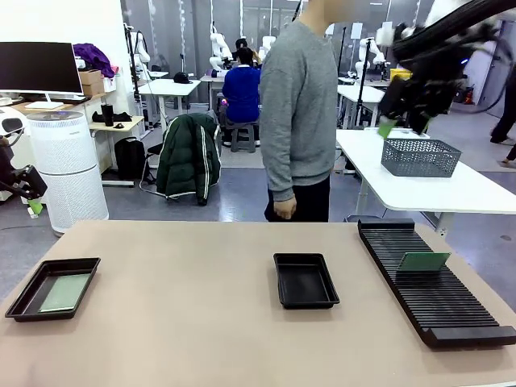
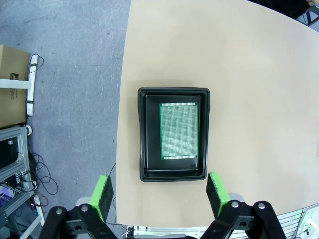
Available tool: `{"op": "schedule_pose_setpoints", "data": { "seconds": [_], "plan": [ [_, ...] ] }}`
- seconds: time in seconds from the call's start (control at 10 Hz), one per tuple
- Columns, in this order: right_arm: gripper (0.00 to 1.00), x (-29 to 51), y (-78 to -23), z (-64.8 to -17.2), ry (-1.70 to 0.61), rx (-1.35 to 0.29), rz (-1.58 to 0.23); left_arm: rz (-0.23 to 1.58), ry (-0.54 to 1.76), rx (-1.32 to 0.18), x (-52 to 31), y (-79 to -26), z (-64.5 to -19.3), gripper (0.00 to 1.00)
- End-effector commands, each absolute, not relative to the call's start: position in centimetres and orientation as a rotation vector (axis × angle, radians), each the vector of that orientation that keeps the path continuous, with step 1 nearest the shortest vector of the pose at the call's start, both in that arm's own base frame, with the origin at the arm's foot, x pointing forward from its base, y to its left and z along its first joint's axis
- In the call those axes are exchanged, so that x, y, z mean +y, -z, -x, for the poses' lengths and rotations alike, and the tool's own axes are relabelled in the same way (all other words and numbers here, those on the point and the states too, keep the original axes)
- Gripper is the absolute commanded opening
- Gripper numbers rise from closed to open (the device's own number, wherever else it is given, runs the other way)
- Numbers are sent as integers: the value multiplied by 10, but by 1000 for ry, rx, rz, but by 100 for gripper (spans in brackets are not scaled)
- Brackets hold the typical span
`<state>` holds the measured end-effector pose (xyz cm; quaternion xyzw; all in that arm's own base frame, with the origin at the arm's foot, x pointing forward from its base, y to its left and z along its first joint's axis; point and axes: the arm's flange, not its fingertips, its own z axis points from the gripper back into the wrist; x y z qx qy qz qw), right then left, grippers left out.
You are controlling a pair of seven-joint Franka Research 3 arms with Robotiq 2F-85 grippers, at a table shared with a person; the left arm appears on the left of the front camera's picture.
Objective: Inspect and transfer BCBs to ESD trays.
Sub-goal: Pick up the Blank PCB from the PCB Rack and place it in the right ESD tray.
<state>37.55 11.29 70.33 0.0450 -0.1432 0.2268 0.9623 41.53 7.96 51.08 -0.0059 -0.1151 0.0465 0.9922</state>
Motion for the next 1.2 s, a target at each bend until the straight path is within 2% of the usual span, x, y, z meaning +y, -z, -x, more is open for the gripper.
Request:
{"op": "schedule_pose_setpoints", "data": {
  "seconds": [0.0, 0.5, 0.8, 1.1],
  "plan": [
    [100, 82, -720, -364, -615, -325, -58, 10, -92, -243, 80, -508, -414, 100],
    [100, 10, -759, -355, -951, -206, -21, 10, -92, -243, 80, -508, -414, 100],
    [100, -12, -765, -355, -1179, -223, 75, 10, -92, -243, 80, -508, -414, 100],
    [100, -24, -775, -372, -1326, -210, 33, 10, -92, -243, 80, -508, -414, 100]
  ]
}}
